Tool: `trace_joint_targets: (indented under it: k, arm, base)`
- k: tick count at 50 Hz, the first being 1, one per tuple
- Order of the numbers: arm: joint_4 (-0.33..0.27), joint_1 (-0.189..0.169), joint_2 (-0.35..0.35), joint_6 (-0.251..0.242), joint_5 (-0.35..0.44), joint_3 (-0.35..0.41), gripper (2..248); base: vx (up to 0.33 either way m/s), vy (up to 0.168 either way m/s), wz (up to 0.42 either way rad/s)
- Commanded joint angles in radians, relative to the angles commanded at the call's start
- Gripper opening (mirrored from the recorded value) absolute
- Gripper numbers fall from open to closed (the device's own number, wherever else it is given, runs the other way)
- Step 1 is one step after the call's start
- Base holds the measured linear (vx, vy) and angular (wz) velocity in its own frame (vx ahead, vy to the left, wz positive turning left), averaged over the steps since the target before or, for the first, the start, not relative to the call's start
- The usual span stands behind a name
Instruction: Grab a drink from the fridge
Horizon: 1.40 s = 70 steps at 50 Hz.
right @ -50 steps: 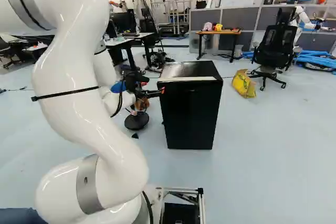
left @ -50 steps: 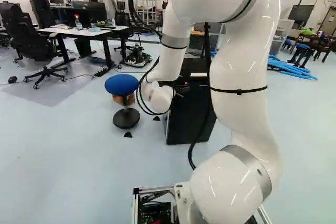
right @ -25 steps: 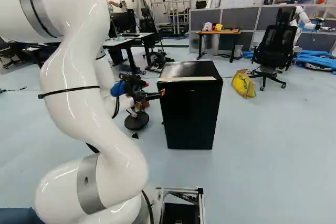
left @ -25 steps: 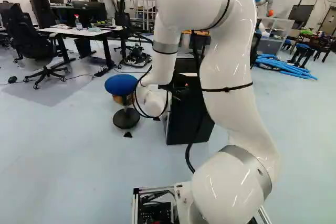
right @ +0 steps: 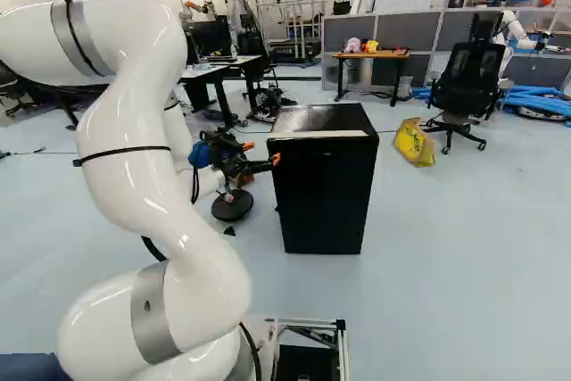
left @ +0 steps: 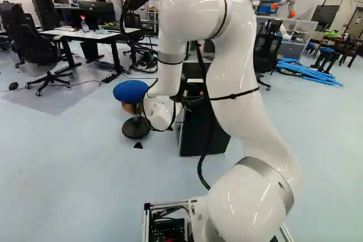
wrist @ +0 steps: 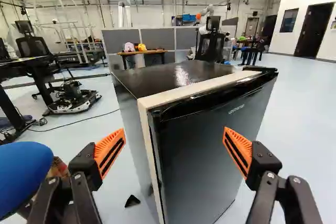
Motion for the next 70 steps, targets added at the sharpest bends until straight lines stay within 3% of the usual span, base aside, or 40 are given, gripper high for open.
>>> trace_joint_targets:
  k: [38, 70]
  arm:
    - [0.000, -0.002, -0.007, 0.000, 0.000, -0.013, 247]
    - [0.000, -0.026, -0.027, 0.000, -0.012, -0.047, 247]
  base:
    - [0.000, 0.000, 0.000]
    - [0.000, 0.000, 0.000]
